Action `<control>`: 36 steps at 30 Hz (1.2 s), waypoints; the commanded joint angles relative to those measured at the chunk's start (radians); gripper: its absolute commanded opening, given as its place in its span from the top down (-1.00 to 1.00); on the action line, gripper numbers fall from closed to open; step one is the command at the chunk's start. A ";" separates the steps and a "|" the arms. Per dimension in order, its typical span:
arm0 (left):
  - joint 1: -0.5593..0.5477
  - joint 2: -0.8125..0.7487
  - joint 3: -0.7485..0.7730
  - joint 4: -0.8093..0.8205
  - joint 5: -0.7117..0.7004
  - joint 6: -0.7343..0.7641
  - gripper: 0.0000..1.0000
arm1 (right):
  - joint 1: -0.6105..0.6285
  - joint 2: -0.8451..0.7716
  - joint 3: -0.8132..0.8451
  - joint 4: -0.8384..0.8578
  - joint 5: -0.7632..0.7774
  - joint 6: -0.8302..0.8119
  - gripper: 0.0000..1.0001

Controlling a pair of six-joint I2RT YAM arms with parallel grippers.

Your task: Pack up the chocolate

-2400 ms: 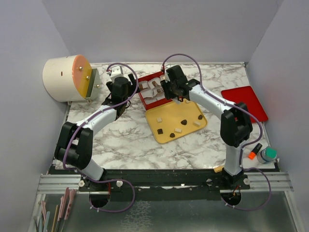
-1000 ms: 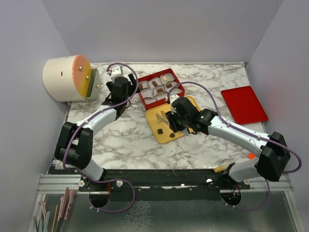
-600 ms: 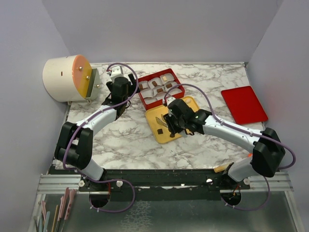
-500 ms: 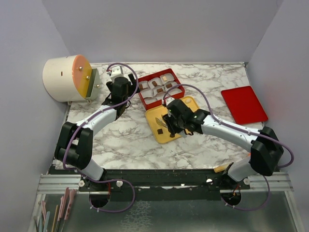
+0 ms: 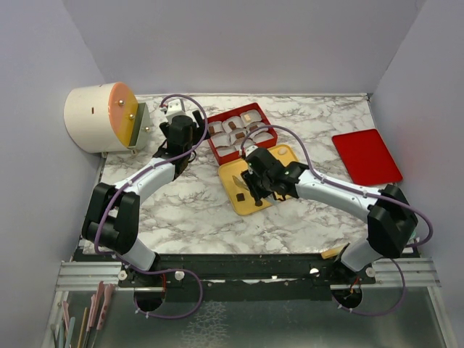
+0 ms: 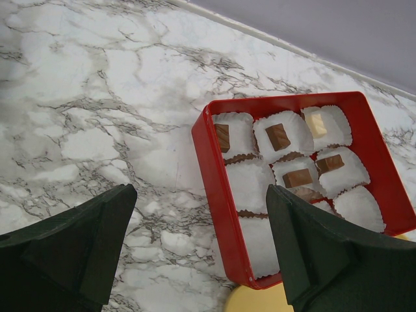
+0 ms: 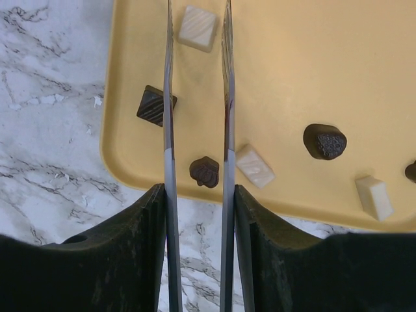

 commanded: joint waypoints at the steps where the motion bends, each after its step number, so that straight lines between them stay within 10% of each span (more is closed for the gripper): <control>1: 0.002 0.007 -0.005 0.017 0.006 -0.005 -0.82 | 0.010 0.023 0.041 -0.011 0.040 -0.004 0.09; 36: 0.003 0.005 0.000 0.014 -0.004 -0.005 -0.82 | 0.032 -0.029 0.180 -0.072 0.146 -0.045 0.92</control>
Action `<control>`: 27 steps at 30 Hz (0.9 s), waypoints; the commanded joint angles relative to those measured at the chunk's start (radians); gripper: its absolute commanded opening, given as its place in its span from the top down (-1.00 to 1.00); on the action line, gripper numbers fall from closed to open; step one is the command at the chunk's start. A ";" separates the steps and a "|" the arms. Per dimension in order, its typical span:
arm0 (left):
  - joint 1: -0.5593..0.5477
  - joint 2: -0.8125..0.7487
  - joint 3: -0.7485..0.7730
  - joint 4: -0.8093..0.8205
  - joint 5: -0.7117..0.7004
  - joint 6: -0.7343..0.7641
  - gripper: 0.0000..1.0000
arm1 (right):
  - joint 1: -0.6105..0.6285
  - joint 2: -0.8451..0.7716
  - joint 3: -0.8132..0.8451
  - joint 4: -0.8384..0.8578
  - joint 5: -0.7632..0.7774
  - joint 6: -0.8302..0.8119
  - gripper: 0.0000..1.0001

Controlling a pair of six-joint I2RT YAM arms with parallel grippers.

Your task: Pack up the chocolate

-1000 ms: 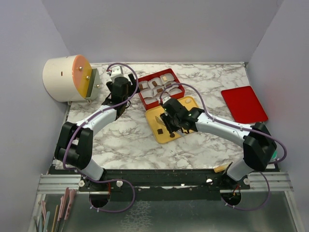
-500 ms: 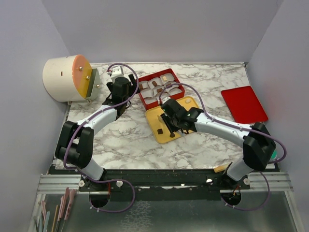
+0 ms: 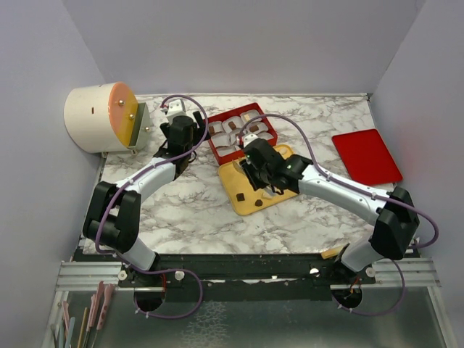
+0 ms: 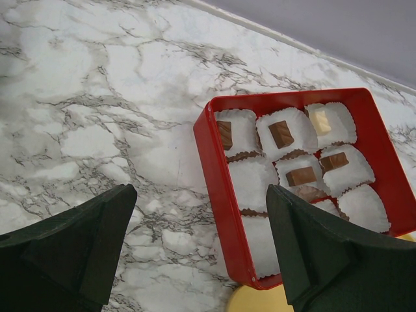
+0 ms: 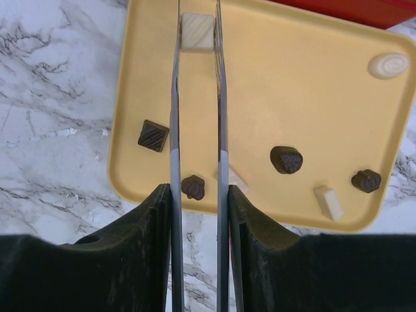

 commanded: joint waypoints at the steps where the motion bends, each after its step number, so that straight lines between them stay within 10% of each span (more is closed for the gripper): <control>1: 0.003 -0.006 0.000 0.014 -0.004 -0.004 -0.82 | 0.008 -0.007 0.066 0.000 0.051 -0.031 0.92; 27: 0.014 -0.016 -0.001 0.015 -0.008 -0.004 -0.82 | -0.151 0.417 0.468 0.098 -0.101 -0.147 0.93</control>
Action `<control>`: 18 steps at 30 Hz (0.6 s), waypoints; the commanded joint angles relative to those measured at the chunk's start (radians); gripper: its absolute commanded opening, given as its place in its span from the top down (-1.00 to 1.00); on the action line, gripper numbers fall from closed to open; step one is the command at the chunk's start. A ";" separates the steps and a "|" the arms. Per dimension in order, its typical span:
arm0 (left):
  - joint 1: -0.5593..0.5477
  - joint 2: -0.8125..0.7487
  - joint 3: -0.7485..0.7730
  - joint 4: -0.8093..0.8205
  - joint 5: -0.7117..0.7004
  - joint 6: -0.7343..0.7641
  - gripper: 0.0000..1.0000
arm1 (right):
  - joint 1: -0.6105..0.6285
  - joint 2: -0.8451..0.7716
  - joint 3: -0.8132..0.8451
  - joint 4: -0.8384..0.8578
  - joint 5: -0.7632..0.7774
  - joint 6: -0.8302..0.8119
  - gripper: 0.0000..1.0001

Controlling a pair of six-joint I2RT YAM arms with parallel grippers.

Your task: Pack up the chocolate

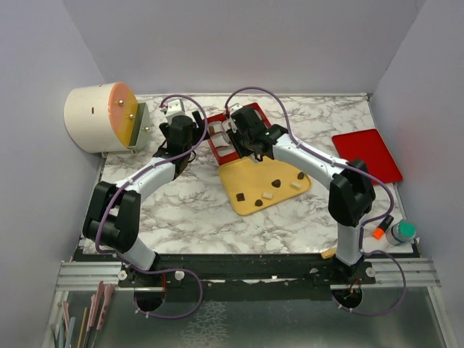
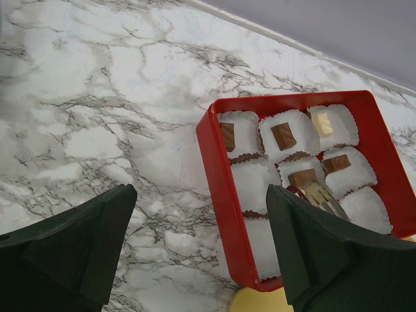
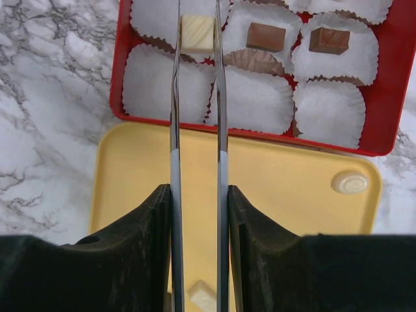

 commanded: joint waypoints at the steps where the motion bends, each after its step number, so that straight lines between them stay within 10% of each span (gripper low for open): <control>1: 0.006 -0.014 0.000 0.015 -0.007 -0.004 -0.82 | -0.016 0.054 0.065 0.041 -0.055 -0.023 0.93; 18: 0.009 -0.003 0.001 0.017 -0.002 -0.007 -0.82 | -0.029 0.180 0.168 0.039 -0.084 -0.028 0.78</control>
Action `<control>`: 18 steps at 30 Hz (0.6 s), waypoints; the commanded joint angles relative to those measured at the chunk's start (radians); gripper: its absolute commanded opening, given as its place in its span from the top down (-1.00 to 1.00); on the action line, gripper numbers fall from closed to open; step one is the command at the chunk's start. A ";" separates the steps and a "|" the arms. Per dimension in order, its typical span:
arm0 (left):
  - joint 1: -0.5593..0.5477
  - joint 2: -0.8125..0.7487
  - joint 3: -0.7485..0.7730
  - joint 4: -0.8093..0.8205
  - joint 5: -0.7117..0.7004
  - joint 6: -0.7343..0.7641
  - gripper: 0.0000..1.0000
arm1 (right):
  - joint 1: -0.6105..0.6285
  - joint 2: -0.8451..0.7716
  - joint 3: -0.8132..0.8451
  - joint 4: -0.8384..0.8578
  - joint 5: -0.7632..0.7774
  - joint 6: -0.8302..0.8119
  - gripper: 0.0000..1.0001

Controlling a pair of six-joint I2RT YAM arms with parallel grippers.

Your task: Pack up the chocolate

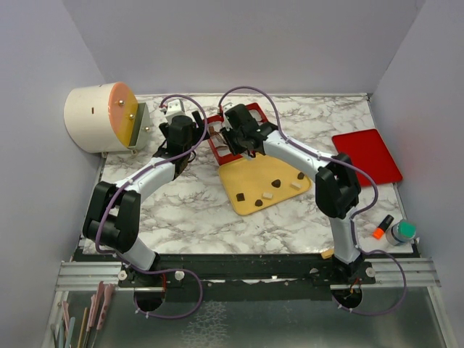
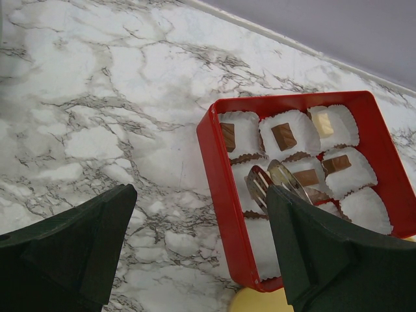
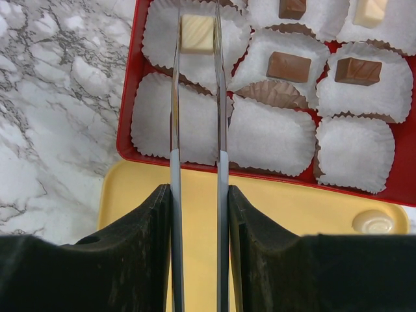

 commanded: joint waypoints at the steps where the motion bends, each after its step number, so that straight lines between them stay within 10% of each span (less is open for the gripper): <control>1: 0.008 -0.003 0.001 0.017 -0.001 -0.007 -0.82 | -0.005 0.033 0.042 0.015 -0.023 -0.015 0.73; 18: 0.010 0.006 0.003 0.018 0.002 -0.009 -0.82 | -0.012 0.057 0.064 0.015 -0.017 -0.045 0.24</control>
